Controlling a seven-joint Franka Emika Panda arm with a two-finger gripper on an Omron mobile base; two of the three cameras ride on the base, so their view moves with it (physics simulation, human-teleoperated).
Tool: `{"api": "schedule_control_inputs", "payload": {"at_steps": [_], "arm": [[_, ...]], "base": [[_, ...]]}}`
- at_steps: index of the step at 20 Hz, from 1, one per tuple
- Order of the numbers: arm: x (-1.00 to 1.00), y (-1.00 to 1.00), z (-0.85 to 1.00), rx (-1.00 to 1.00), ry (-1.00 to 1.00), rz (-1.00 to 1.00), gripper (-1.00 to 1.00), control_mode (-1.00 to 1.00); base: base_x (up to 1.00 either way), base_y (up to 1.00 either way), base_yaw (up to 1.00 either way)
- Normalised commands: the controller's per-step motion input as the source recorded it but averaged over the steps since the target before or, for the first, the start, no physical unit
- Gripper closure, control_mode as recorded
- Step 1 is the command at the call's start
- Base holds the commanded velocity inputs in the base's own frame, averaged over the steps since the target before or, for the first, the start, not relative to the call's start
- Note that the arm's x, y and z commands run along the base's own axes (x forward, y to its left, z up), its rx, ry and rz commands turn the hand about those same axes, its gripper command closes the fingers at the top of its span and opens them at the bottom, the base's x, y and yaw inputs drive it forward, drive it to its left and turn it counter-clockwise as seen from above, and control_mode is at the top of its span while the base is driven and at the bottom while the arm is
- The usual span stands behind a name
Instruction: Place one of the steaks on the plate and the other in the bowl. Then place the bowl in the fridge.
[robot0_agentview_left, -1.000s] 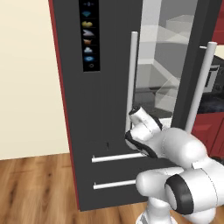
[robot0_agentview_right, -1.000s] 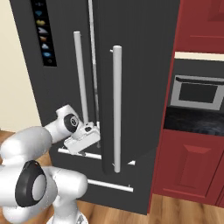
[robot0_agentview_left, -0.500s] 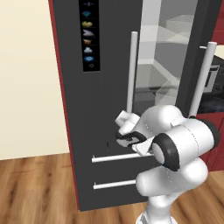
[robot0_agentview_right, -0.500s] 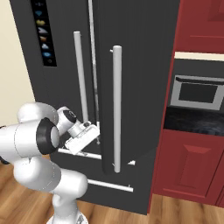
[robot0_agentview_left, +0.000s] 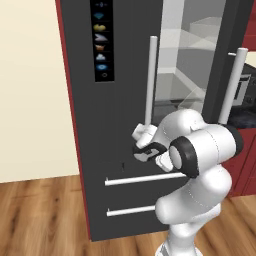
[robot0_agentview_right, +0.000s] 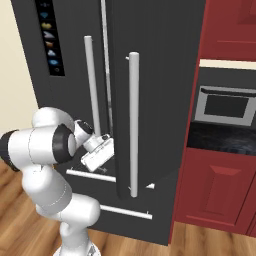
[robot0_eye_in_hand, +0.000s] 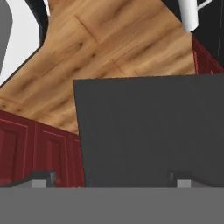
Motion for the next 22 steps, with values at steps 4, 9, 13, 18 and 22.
{"api": "schedule_control_inputs", "payload": {"at_steps": [4, 9, 13, 18, 22], "arm": [[-0.31, -0.51, 0.0, 0.05, 0.21, 0.07, -1.0, -1.0], [-0.68, -0.73, 0.02, 0.08, 0.17, 0.05, -1.0, -1.0], [-0.99, -0.93, 0.08, 0.1, 0.11, 0.02, -1.0, -1.0], [-1.0, -1.0, 0.18, 0.12, 0.08, 0.01, -1.0, -1.0], [-1.0, -1.0, 0.16, 0.11, 0.07, 0.04, -1.0, -1.0]], "base": [[0.0, 0.0, 0.0], [0.0, 0.0, 0.0], [0.0, 0.0, 0.0], [0.0, 0.0, 0.0], [0.0, 0.0, 0.0]]}}
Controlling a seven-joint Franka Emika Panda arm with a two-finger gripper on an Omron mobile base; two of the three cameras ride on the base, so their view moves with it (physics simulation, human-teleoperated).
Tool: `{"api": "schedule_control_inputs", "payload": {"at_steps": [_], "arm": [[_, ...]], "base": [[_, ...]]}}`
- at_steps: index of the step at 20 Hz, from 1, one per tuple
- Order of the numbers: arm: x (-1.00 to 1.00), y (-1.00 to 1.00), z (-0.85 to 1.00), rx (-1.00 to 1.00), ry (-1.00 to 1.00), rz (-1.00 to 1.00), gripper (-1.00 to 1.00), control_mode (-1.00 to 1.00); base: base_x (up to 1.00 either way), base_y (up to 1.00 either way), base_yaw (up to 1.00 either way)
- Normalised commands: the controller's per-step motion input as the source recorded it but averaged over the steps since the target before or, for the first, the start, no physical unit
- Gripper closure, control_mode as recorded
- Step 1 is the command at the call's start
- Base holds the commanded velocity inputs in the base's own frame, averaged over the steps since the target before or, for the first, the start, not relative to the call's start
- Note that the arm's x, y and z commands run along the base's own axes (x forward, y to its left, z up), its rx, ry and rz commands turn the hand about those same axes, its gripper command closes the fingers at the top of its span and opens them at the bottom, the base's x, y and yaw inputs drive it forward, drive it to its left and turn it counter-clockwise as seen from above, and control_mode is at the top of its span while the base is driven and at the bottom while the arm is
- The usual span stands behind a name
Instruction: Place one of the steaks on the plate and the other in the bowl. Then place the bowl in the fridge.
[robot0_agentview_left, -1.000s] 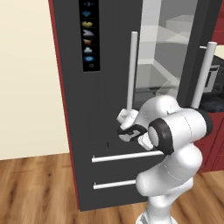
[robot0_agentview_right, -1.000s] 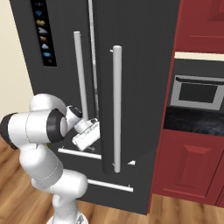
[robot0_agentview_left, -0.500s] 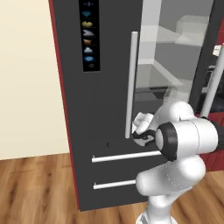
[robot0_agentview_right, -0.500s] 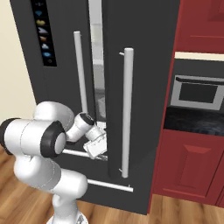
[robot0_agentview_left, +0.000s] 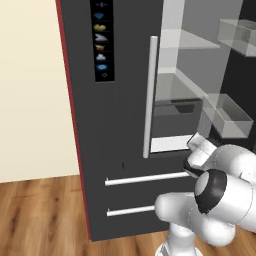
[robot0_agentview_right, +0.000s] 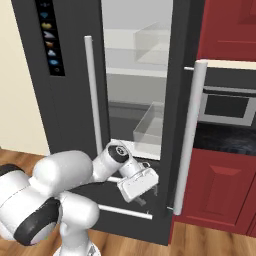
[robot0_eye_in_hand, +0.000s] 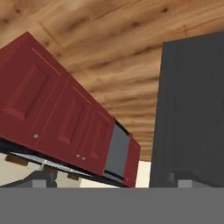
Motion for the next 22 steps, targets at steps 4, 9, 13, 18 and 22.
{"api": "schedule_control_inputs", "payload": {"at_steps": [4, 9, 13, 18, 22], "arm": [[-0.41, -1.0, 0.0, 0.01, 0.01, 0.22, -1.0, -1.0], [-0.08, -0.97, 0.06, 0.0, 0.02, 0.26, -1.0, -1.0], [-0.15, 0.59, 0.1, 0.0, 0.03, 0.22, -1.0, -1.0], [0.33, 1.0, 0.22, 0.05, 0.06, 0.06, -1.0, -1.0], [0.55, 1.0, -0.39, 0.13, 0.0, 0.03, -1.0, -1.0]], "base": [[0.0, 0.0, 0.0], [0.0, 0.0, 0.0], [0.0, 0.0, 0.0], [0.0, 0.0, 0.0], [0.0, 0.0, 0.0]]}}
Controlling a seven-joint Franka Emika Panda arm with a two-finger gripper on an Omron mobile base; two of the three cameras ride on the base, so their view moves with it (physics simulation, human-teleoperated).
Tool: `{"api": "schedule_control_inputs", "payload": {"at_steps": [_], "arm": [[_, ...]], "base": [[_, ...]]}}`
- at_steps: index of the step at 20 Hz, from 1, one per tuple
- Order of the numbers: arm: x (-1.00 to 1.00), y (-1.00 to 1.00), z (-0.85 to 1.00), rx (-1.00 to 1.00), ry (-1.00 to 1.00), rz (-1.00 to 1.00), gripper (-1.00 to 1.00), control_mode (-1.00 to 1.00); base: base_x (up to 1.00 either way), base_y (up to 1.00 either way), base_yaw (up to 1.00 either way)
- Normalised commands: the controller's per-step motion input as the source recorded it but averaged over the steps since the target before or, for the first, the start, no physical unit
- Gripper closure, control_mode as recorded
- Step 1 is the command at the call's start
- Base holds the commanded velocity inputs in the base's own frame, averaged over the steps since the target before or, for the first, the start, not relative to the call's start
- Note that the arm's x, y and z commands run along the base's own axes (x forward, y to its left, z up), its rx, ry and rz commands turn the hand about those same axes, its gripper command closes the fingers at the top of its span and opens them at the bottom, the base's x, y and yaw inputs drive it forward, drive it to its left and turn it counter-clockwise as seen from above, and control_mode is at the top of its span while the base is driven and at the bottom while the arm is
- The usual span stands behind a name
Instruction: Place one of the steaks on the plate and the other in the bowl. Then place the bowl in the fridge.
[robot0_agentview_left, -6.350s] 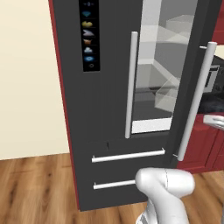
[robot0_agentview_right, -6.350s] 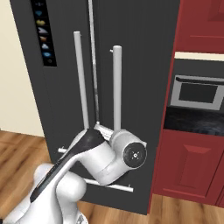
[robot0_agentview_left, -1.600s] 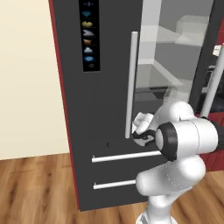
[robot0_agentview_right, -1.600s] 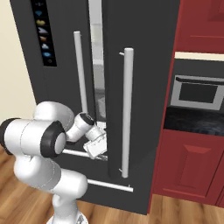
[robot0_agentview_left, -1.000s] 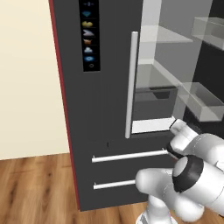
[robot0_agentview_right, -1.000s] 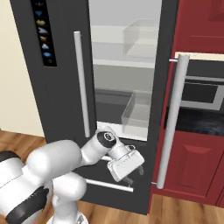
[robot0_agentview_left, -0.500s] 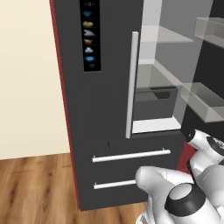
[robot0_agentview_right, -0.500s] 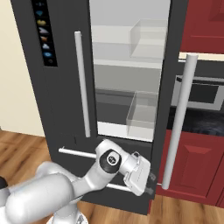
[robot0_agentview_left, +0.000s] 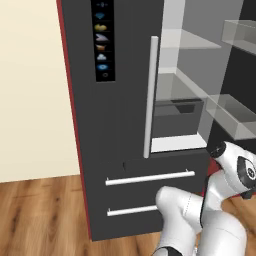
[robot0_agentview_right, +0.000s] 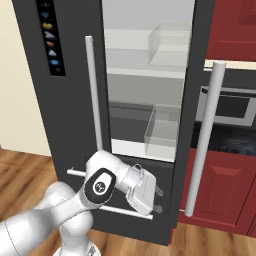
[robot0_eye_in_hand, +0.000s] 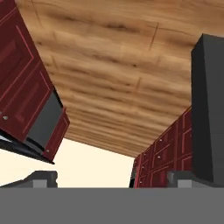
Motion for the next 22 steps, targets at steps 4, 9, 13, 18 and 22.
{"api": "schedule_control_inputs", "payload": {"at_steps": [4, 9, 13, 18, 22], "arm": [[0.15, 0.96, -0.16, 0.3, -0.05, -0.08, -1.0, -1.0], [0.04, 0.95, -0.35, 0.32, -0.45, -0.36, -1.0, -1.0], [0.49, 0.77, -0.23, 0.26, -0.4, -0.45, -1.0, -1.0], [0.63, 0.88, -0.24, 0.21, -0.36, -0.44, -1.0, -1.0], [0.76, 0.38, -0.17, 0.3, -0.28, -0.62, -1.0, -1.0]], "base": [[0.0, 0.0, 0.0], [0.0, 0.0, 0.0], [0.0, 0.0, 0.0], [0.0, 0.0, 0.0], [0.0, 0.0, 0.0]]}}
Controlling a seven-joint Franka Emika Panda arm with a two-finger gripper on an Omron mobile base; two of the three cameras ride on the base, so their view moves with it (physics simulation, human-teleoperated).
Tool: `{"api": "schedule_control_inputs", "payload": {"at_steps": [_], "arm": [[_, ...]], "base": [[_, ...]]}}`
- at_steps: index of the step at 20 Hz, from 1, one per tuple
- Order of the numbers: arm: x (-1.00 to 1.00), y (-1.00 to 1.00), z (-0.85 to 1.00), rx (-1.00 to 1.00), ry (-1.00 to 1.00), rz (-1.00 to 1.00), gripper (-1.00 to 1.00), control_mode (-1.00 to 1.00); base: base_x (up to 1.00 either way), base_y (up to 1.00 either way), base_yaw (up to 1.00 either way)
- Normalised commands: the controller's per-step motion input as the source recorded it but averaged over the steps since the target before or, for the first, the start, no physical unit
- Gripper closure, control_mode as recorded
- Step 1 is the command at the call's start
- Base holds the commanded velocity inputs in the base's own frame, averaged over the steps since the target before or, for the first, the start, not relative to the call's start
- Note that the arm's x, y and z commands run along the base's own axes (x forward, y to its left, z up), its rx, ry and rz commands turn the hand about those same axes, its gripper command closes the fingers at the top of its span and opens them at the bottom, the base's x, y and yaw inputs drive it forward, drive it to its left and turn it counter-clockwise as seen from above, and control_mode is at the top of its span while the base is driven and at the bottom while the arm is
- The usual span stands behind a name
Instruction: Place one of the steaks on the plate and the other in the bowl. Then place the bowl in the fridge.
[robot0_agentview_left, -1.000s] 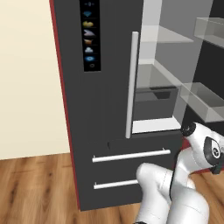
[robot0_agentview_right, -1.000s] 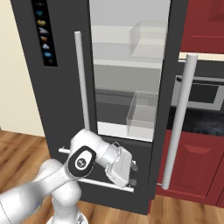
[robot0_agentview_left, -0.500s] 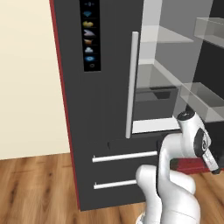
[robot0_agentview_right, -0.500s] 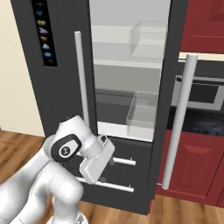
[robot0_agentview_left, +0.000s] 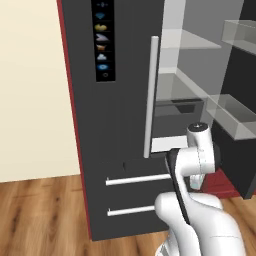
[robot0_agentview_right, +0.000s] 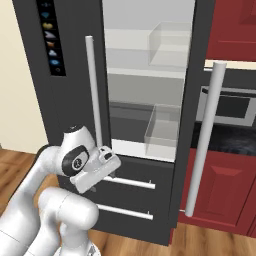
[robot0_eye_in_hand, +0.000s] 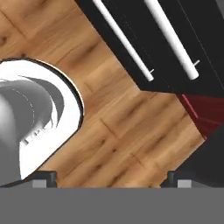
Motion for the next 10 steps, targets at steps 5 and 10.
{"api": "schedule_control_inputs", "payload": {"at_steps": [5, 10], "arm": [[0.53, 0.25, -0.01, 0.28, -0.22, -0.68, -1.0, -1.0], [0.59, 0.59, 0.0, 0.06, -0.11, -0.58, -1.0, -1.0]], "base": [[0.0, 0.0, 0.0], [0.0, 0.0, 0.0]]}}
